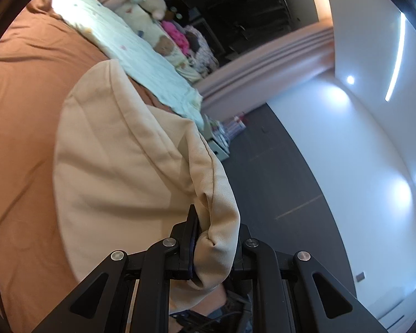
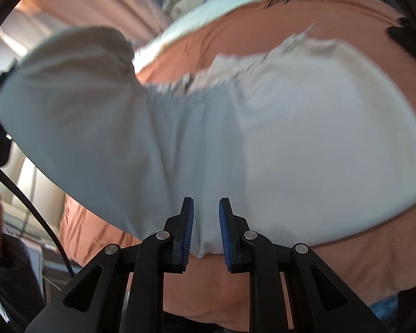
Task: Fold large clothes
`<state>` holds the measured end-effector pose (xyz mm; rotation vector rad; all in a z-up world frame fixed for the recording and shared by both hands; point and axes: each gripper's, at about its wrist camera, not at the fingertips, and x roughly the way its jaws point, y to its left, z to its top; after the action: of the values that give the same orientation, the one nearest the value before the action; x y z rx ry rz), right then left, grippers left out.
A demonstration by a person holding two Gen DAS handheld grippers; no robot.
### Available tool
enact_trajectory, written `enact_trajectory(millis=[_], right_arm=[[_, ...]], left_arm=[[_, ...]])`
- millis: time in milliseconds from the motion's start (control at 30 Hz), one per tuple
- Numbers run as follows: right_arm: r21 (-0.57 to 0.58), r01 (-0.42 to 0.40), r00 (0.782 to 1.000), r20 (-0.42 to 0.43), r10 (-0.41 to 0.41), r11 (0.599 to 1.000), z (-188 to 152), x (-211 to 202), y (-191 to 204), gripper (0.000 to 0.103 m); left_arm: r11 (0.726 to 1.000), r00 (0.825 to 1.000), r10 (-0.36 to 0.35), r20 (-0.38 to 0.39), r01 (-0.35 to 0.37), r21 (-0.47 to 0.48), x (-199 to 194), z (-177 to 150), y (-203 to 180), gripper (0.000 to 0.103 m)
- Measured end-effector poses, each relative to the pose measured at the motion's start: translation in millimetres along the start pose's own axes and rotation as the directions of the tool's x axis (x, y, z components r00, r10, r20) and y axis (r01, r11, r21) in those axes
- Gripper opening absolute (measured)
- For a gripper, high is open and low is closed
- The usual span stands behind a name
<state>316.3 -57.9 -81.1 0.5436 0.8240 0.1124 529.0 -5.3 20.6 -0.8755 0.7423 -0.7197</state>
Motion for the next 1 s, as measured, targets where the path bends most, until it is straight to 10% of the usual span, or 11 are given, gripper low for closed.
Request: enact_trajectory(millis=[633,1000], right_arm=[[0.295,0.090,0.974,0.174,-0.146,0.951,-73.9,-133.4,-156.6,0.019],[0.333,0.077,0.970,0.193,-0.148,0.940,-88.0,-152.5,-161.0,0.019]], left_arm=[[0.999,0.959,-0.028,-0.284,0.038,0.029,210.9,-74.0,-54.5,0.016],[0.997,0.990,-0.067,-0.123,0.072,0.038,190.4,-77.7,-52.7,0.016]])
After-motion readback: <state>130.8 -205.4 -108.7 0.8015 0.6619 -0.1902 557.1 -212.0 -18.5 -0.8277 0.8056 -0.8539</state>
